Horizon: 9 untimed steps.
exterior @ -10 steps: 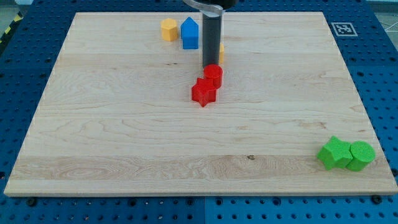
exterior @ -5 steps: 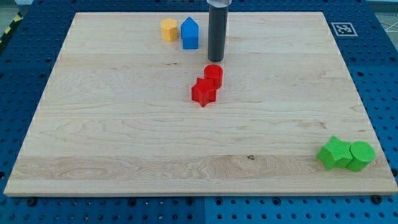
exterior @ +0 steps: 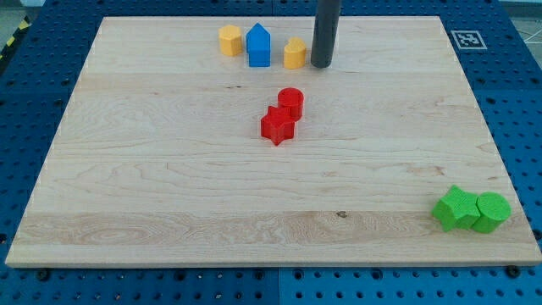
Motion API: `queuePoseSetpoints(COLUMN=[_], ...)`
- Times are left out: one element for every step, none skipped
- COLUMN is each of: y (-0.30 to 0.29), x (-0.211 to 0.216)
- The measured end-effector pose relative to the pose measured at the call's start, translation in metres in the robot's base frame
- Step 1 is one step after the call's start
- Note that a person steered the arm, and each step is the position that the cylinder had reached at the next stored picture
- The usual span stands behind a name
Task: Push the yellow heart closer to blue triangle
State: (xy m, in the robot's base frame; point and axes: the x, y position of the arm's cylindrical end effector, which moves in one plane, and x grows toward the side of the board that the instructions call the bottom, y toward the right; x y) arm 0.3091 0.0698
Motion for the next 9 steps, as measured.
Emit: queuePoseSetpoints(y=[-0.006, -0.022, -0.033, -0.033, -0.033, -0.033, -0.033, -0.035, -0.035], x=[0.005, 0.006, 0.006, 0.005, -0.002, -0.009, -0.016, -0.026, -0.029])
